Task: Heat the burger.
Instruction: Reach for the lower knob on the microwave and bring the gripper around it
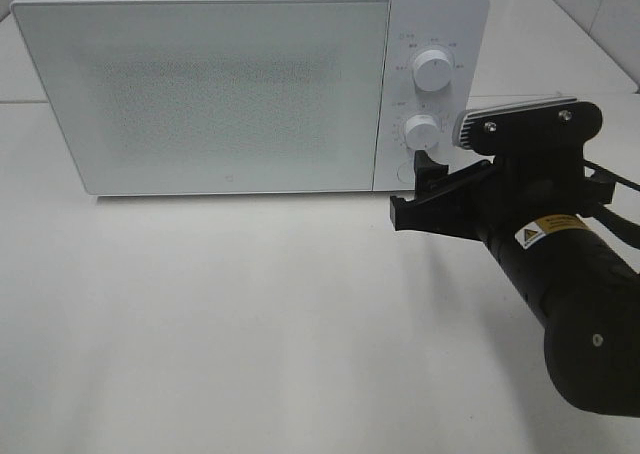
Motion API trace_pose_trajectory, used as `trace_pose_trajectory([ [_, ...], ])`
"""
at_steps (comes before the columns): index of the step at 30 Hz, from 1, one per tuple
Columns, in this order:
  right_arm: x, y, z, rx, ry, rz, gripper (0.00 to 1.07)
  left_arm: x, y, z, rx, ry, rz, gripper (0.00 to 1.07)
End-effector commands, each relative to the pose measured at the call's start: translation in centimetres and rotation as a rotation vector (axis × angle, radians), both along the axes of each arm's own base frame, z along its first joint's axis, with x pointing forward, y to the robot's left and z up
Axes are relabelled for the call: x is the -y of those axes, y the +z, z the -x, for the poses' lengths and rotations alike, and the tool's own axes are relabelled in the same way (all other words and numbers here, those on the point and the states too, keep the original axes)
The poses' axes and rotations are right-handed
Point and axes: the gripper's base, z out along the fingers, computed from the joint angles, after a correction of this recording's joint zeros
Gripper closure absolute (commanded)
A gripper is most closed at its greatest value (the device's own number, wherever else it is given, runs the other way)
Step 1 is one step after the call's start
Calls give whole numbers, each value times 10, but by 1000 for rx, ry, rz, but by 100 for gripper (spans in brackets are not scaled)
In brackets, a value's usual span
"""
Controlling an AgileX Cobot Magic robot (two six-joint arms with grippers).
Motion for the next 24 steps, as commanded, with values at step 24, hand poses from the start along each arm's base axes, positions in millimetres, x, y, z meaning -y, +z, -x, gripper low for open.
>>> trace_pose_trajectory([
  [24, -21, -15, -65, 38, -85, -13, 32, 0, -1, 2, 22, 3, 6, 9],
])
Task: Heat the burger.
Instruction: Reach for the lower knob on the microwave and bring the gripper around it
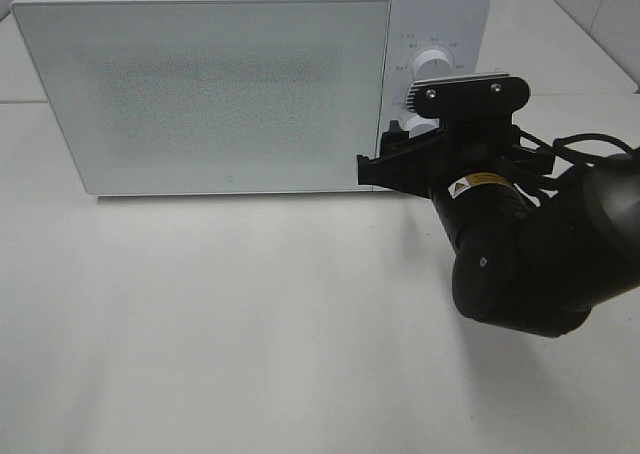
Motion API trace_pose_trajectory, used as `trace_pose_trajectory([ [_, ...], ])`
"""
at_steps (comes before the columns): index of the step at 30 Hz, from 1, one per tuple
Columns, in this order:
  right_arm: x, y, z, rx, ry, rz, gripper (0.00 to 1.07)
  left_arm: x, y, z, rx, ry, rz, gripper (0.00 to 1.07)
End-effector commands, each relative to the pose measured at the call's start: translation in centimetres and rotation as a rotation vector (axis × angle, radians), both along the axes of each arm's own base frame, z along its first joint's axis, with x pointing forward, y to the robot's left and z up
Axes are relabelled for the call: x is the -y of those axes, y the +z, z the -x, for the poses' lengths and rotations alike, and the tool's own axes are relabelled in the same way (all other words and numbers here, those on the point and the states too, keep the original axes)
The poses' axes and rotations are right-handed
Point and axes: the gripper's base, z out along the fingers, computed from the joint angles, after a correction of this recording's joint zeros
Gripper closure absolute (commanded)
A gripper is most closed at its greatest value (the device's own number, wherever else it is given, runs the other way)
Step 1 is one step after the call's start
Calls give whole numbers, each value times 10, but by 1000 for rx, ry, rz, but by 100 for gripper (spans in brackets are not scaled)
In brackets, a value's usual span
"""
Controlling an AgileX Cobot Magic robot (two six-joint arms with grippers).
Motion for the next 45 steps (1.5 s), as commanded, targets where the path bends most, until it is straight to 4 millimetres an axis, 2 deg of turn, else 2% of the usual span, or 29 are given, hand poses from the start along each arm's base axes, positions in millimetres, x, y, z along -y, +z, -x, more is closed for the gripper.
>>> trace_pose_trajectory([
  [1, 0, 5, -11, 24, 2, -12, 32, 0, -1, 2, 22, 3, 6, 9],
  [7, 2, 0, -26, 37, 6, 1, 32, 0, -1, 2, 22, 3, 6, 9],
  [23, -8, -22, -36, 5, 22, -8, 32, 0, -1, 2, 22, 3, 6, 9],
  [36, 2, -21, -47, 2, -7, -16, 32, 0, -1, 2, 22, 3, 6, 9],
  [45, -1, -28, -52, -4, -10, -14, 32, 0, -1, 2, 22, 3, 6, 9],
])
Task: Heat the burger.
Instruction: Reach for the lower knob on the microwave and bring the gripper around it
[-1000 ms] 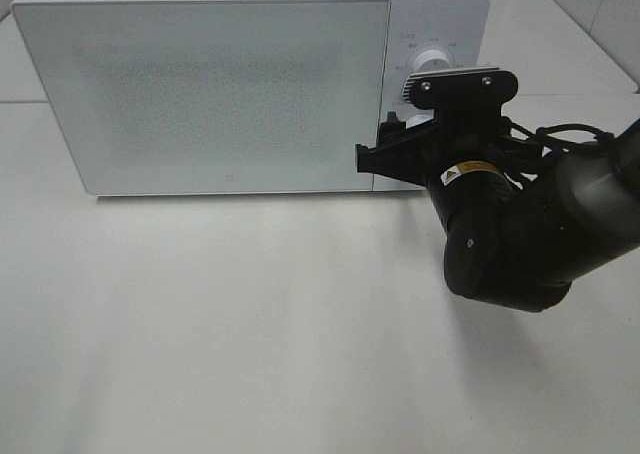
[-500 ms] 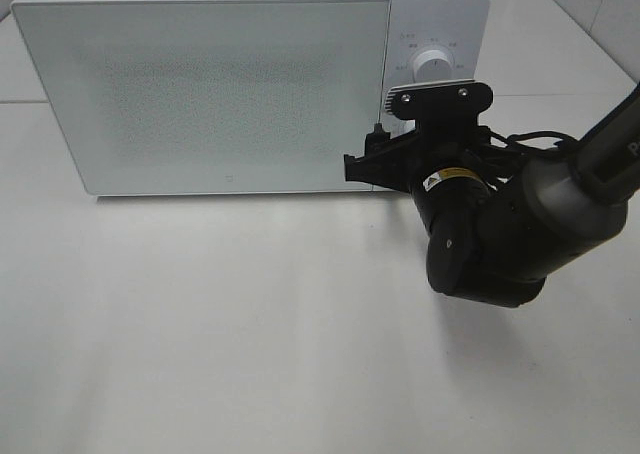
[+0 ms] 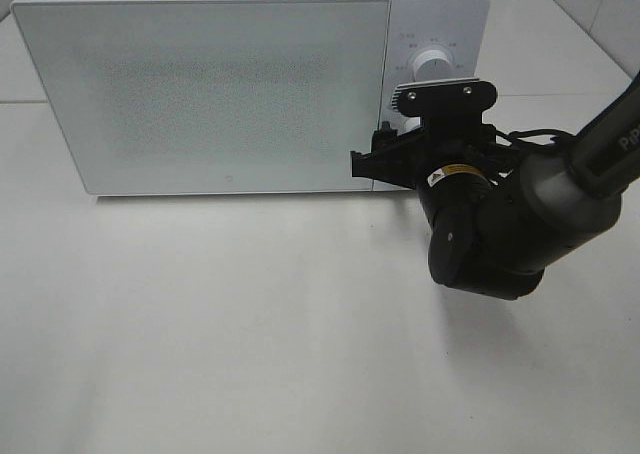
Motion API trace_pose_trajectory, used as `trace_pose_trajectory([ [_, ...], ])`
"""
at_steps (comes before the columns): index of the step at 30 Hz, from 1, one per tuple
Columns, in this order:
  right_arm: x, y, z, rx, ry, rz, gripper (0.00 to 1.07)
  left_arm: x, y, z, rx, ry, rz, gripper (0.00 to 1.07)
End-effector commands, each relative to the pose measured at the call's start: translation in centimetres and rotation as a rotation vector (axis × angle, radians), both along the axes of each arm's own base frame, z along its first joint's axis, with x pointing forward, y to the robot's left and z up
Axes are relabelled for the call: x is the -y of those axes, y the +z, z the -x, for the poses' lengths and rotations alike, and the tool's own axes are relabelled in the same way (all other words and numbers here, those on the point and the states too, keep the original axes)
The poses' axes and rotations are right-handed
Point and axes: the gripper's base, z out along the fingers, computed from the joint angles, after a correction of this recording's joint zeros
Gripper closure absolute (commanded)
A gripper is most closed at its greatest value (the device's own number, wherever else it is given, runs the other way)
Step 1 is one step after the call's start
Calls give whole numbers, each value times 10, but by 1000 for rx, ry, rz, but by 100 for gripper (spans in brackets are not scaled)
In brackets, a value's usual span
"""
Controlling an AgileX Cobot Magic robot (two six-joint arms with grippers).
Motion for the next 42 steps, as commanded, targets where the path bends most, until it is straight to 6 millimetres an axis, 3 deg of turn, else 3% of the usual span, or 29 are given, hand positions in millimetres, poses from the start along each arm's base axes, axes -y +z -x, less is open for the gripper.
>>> trace_pose_trajectory([
  [1, -2, 2, -5, 18, 0, -16, 32, 0, -1, 2, 22, 3, 6, 9],
  [8, -1, 3, -5, 28, -7, -17, 34, 0, -1, 2, 22, 3, 6, 9],
  [13, -2, 5, -5, 36, -4, -18, 45, 0, -1, 2, 22, 3, 6, 9],
  [15, -2, 10, -5, 57, -8, -22, 64, 0, -1, 2, 22, 3, 6, 9],
  [16, -2, 10, -5, 57, -8, -22, 64, 0, -1, 2, 22, 3, 6, 9],
  [17, -1, 11, -6, 69, -11, -22, 80, 0, -1, 2, 22, 3, 6, 9],
  [18, -1, 11, -6, 70, -11, -22, 89, 0, -1, 2, 22, 3, 6, 9],
  [19, -1, 11, -6, 70, -11, -22, 89, 0, -1, 2, 22, 3, 6, 9],
  [20, -1, 11, -6, 73, -12, -22, 103, 0, -1, 2, 22, 3, 6, 9],
  [21, -1, 12, -6, 76, -11, -21, 107, 0, -1, 2, 22, 3, 6, 9],
  [33, -4, 16, -6, 124, 12, -79, 107, 0, -1, 2, 22, 3, 6, 9],
  [42, -7, 21, -7, 176, 20, -297, 107, 0, -1, 2, 22, 3, 6, 9],
])
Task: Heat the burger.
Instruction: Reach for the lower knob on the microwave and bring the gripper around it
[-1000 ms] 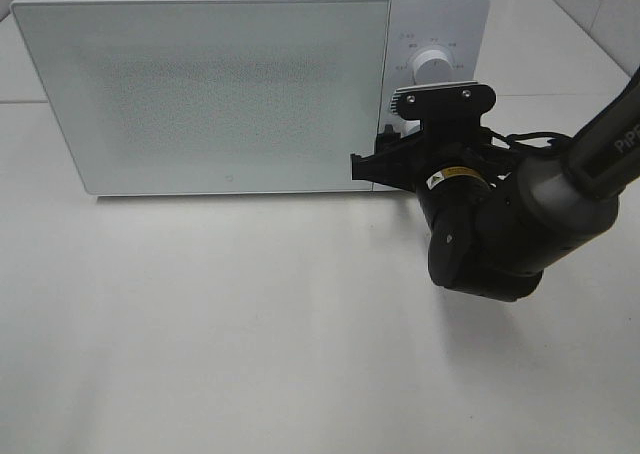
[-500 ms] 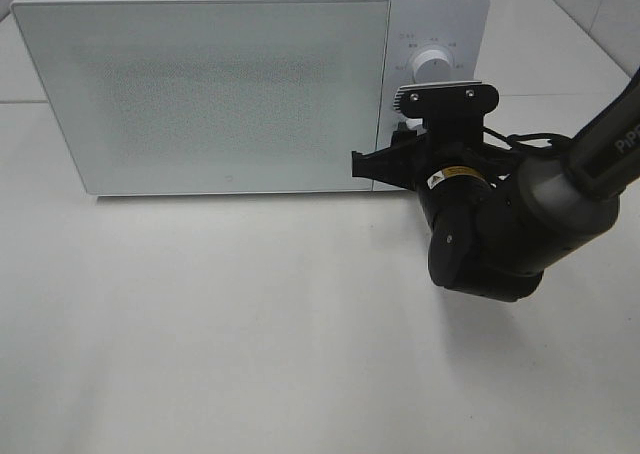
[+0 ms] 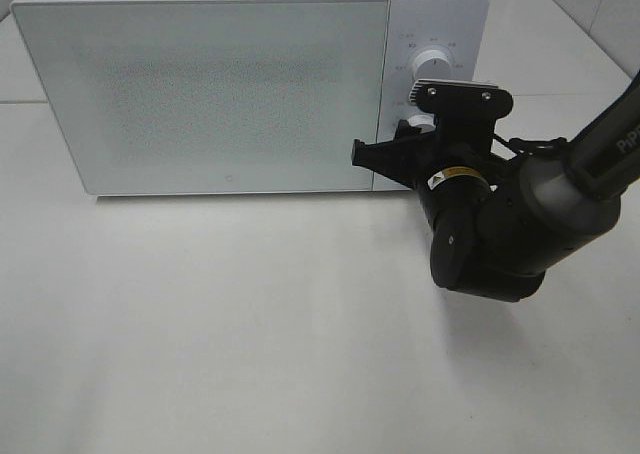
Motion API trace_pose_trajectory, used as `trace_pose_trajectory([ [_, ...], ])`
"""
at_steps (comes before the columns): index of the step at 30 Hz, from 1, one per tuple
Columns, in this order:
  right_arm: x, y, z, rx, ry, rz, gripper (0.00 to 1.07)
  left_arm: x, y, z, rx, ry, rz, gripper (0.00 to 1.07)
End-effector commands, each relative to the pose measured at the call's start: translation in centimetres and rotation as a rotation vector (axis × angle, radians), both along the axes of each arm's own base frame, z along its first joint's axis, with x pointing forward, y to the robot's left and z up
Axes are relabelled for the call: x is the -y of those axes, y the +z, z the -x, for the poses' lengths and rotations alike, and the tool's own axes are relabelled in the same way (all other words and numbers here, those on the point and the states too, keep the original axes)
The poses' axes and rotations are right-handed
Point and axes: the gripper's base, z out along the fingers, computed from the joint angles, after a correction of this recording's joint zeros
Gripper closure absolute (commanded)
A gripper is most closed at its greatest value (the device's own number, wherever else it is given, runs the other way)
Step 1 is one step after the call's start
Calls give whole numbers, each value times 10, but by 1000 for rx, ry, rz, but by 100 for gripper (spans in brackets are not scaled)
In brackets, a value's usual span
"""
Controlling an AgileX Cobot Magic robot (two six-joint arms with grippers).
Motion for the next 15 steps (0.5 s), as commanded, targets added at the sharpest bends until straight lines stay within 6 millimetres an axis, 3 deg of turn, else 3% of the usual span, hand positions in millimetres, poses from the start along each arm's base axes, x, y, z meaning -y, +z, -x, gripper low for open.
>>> trace_pose_trajectory([
  [1, -8, 22, -7, 171, 38, -213, 107, 0, -1, 2, 22, 3, 6, 9],
  [11, -17, 24, -6, 148, 81, -680, 107, 0, -1, 2, 22, 3, 6, 9],
  [15, -18, 24, -6, 121, 58, -946, 107, 0, -1, 2, 22, 3, 6, 9],
])
